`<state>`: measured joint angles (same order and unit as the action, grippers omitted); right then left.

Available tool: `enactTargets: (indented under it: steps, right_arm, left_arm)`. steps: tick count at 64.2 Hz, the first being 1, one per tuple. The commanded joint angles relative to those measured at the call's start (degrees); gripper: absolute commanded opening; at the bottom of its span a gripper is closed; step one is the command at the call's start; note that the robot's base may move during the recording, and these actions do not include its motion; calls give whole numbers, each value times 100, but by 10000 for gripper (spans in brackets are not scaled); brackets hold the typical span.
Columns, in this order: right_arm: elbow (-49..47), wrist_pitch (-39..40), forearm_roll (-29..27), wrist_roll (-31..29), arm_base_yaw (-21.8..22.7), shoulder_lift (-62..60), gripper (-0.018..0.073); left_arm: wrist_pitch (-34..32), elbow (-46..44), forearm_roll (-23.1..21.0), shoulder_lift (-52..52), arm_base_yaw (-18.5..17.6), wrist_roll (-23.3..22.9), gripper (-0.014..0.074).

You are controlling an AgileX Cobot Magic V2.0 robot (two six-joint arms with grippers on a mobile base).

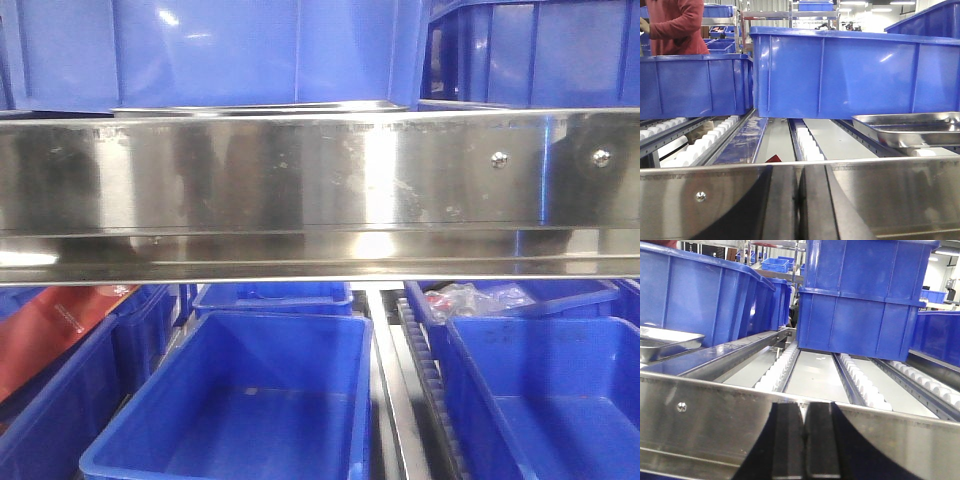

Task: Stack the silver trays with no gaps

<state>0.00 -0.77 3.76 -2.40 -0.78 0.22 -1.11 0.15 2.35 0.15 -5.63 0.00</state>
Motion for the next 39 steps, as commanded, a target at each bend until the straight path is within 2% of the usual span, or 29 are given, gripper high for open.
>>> enactTargets:
  steps: [1, 39]
  right_arm:
    - [0, 133, -6, -43, 7, -22, -70]
    - [0, 133, -6, -43, 7, -22, -70]
  left_arm:
    - [-116, -15, 2, -15, -35, 0, -6]
    - [-130, -15, 2, -15, -35, 0, -6]
